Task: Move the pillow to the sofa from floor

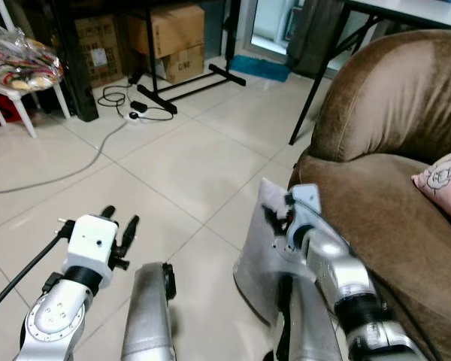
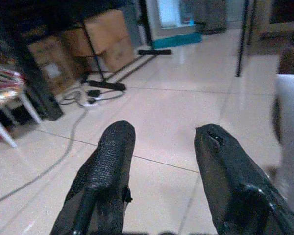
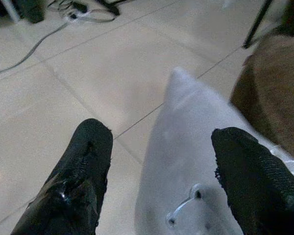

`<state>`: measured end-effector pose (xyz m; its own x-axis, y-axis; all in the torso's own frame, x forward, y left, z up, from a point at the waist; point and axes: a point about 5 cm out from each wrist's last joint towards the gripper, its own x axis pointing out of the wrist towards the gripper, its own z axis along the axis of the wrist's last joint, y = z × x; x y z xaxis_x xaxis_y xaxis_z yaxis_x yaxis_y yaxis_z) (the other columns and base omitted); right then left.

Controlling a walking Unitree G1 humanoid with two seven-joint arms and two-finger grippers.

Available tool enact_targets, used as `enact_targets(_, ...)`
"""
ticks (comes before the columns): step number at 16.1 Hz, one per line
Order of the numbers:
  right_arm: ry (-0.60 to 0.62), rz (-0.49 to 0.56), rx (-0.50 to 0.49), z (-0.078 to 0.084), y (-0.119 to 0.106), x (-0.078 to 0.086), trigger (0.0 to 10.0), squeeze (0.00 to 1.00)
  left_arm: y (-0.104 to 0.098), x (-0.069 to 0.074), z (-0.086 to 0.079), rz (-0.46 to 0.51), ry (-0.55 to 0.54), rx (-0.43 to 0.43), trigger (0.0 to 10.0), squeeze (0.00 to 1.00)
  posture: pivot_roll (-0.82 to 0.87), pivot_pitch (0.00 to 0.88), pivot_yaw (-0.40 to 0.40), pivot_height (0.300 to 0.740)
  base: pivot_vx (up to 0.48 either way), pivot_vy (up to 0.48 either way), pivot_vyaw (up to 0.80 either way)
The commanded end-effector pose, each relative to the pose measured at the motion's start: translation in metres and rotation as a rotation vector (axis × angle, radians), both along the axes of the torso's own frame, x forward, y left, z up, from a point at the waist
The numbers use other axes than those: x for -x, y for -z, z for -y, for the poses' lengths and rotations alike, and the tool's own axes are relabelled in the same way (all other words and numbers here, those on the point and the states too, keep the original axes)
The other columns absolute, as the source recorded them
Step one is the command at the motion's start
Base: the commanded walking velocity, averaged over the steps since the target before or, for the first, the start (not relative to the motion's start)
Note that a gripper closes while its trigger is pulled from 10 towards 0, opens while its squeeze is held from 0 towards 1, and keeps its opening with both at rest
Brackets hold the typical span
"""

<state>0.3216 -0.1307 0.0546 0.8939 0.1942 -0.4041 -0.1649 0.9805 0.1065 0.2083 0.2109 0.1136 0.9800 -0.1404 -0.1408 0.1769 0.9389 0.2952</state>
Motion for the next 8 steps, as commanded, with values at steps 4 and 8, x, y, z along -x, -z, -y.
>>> enact_targets(4, 0.141, -0.012, 0.08, 0.031, 0.0, -0.021, 10.0, 1.0, -0.009, 0.004, 0.006, -0.016, 0.116, -0.005, 10.0, 0.0, 0.13, 0.0, -0.068, 0.465, 0.0, 0.0, 0.0)
enact_targets(8, 0.207, -0.049, 0.15, 0.042, 0.0, -0.027, 10.0, 1.0, -0.017, 0.007, 0.004, -0.051, 0.194, -0.029, 10.0, 0.0, 0.17, 0.0, -0.027, 0.465, 0.0, 0.0, 0.0)
